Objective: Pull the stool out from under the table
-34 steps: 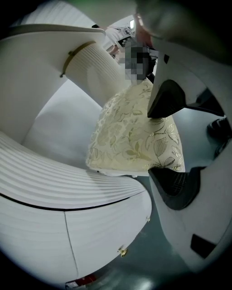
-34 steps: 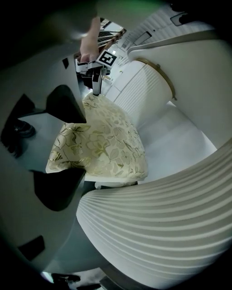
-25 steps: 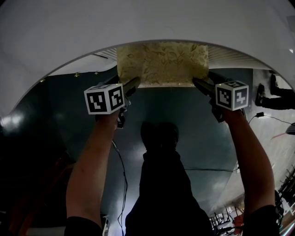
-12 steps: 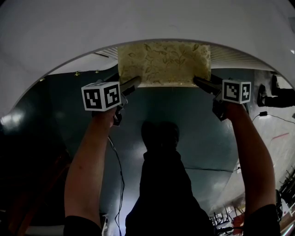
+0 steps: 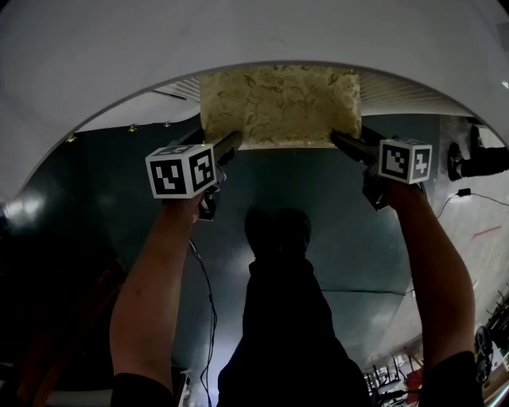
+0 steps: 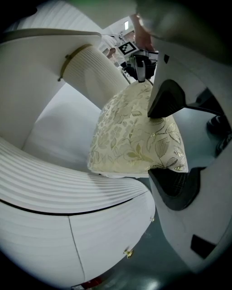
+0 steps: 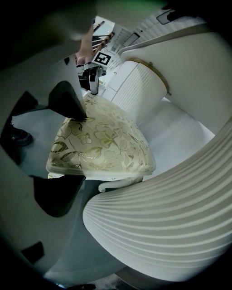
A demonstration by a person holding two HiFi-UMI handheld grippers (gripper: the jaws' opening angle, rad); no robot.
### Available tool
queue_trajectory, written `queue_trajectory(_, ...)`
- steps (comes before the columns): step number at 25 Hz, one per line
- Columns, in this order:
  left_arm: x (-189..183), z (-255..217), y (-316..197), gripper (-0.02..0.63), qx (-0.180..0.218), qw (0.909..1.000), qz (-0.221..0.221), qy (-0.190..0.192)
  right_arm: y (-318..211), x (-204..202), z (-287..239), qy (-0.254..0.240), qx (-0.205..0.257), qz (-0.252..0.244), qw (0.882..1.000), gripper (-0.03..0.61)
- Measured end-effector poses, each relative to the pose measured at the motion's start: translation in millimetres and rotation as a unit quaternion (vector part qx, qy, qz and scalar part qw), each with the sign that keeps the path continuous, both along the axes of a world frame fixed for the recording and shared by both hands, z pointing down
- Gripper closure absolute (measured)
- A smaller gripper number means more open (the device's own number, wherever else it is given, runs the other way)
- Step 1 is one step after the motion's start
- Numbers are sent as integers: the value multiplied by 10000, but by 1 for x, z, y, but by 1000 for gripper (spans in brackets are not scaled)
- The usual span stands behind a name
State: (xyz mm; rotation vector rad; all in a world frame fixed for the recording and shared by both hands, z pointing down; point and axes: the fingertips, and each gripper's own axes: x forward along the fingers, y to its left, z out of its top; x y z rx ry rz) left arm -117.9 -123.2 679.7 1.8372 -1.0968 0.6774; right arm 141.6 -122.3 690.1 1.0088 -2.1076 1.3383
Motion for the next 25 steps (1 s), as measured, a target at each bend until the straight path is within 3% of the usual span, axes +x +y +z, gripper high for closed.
queue_trajectory(6, 0, 2, -3, 262, 21, 9999, -80, -70, 2, -2, 1, -143, -45, 15, 9999, 242)
queue_trajectory(25, -5, 0, -3, 261, -570, 9983, 20, -87, 17, -7, 3, 50, -900, -153, 9958, 242)
